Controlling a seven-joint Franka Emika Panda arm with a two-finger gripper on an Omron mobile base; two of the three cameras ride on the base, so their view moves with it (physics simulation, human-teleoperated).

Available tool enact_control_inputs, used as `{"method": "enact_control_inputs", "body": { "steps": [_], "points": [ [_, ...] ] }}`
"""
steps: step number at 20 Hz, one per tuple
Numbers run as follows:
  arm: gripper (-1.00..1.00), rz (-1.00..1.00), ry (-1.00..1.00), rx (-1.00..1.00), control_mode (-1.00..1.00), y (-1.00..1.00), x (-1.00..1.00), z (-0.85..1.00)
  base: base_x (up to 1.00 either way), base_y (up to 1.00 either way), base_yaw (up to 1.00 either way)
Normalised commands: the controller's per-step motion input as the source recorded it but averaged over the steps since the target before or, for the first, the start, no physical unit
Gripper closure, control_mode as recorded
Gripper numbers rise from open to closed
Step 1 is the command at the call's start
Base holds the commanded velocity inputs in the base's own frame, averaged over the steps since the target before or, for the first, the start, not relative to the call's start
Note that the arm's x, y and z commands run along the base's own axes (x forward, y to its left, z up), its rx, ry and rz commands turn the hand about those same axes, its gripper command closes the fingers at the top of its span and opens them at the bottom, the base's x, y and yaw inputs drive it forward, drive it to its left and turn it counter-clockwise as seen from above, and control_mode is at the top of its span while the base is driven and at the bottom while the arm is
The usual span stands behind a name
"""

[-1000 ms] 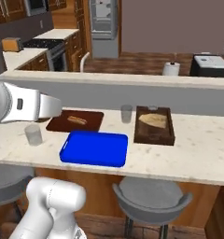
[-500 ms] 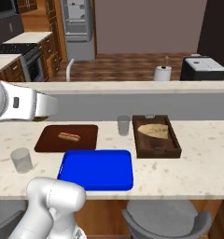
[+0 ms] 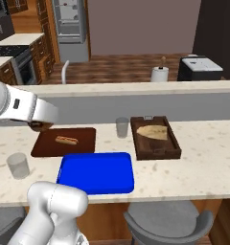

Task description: Take the cupcake and cake from the fridge and place them on the empty tray on the dining counter.

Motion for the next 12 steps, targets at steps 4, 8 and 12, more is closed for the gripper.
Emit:
{"method": "enact_control_inputs", "body": {
  "steps": [4, 8, 12],
  "points": [
    [1.0, -0.2, 0.41, 0.02, -1.0, 0.1, 0.61, -0.7, 0.0, 0.0, 0.0],
    [1.0, -0.08, 0.17, 0.1, -1.0, -0.04, 0.28, -0.5, 0.0, 0.0, 0.0],
    [1.0, 0.0, 0.01, 0.05, -1.0, -0.21, 0.24, -0.61, 0.0, 0.0, 0.0]
  ]
}}
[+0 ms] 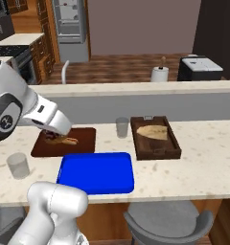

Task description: Take the cupcake and cake from the fridge and place them on the empty tray on the dining counter.

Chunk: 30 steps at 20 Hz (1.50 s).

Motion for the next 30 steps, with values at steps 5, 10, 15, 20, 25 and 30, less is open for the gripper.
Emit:
{"method": "enact_control_inputs", "body": {
  "steps": [5, 10, 15, 20, 25, 30],
  "points": [
    [1.0, 0.0, 0.0, 0.0, -1.0, -0.29, 0.26, -0.62, 0.0, 0.0, 0.0],
    [1.0, 0.0, 0.02, 0.05, -1.0, -0.25, 0.34, -0.55, 0.0, 0.0, 0.0],
    [1.0, 0.0, 0.1, 0.09, -1.0, -0.19, 0.45, -0.41, 0.0, 0.0, 0.0],
    [1.0, 0.0, 0.12, 0.1, -1.0, -0.24, 0.41, -0.43, 0.0, 0.0, 0.0],
    [1.0, 0.0, 0.1, 0.03, -1.0, -0.11, 0.41, -0.5, 0.0, 0.0, 0.0],
    [1.0, 0.0, 0.07, 0.01, -1.0, -0.06, 0.41, -0.54, 0.0, 0.0, 0.0]
  ]
}}
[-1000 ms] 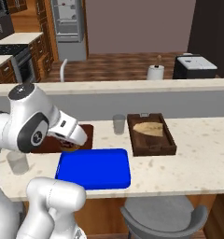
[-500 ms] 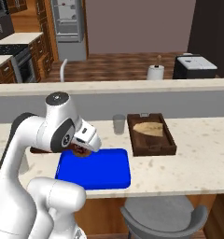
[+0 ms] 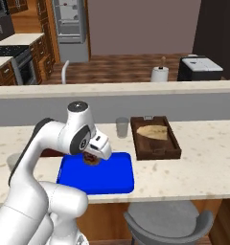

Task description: Take the cupcake and cake from the fridge and place them on the empty tray on the dining counter.

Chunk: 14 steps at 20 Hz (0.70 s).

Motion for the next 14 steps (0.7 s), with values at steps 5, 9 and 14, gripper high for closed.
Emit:
{"method": "enact_control_inputs", "body": {
  "steps": [5, 9, 14],
  "points": [
    [1.0, 0.0, 0.0, 0.0, -1.0, 0.0, 0.39, -0.41, 0.0, 0.0, 0.0],
    [1.0, 0.0, -0.02, 0.0, -1.0, -0.1, 0.31, -0.41, 0.0, 0.0, 0.0],
    [1.0, 0.0, -0.06, 0.0, -1.0, -0.11, 0.2, -0.42, 0.0, 0.0, 0.0]
  ]
}}
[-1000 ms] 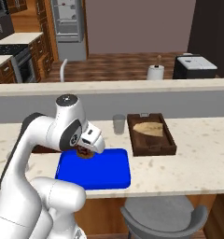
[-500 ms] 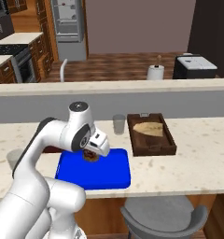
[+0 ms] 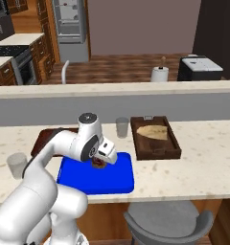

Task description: Take the cupcake and cake from the fridge and place them on the empty tray on the dining counter.

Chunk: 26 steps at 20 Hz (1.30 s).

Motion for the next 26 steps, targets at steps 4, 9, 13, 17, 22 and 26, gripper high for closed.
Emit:
{"method": "enact_control_inputs", "body": {
  "steps": [4, 9, 13, 17, 22, 26],
  "points": [
    [1.0, 0.0, -0.06, 0.0, -1.0, -0.11, 0.22, -0.43, 0.0, 0.0, 0.0],
    [1.0, 0.0, -0.02, 0.0, -1.0, -0.2, 0.27, -0.37, 0.0, 0.0, 0.0],
    [1.0, 0.0, 0.0, 0.0, -1.0, -0.09, 0.26, -0.35, 0.0, 0.0, 0.0],
    [1.0, 0.0, 0.0, 0.0, -1.0, 0.0, 0.29, -0.32, 0.0, 0.0, 0.0],
    [1.0, 0.0, 0.0, 0.0, -1.0, 0.0, 0.26, -0.3, 0.0, 0.0, 0.0],
    [1.0, -0.01, 0.0, 0.0, -1.0, 0.0, 0.22, -0.28, 0.0, 0.0, 0.0]
  ]
}}
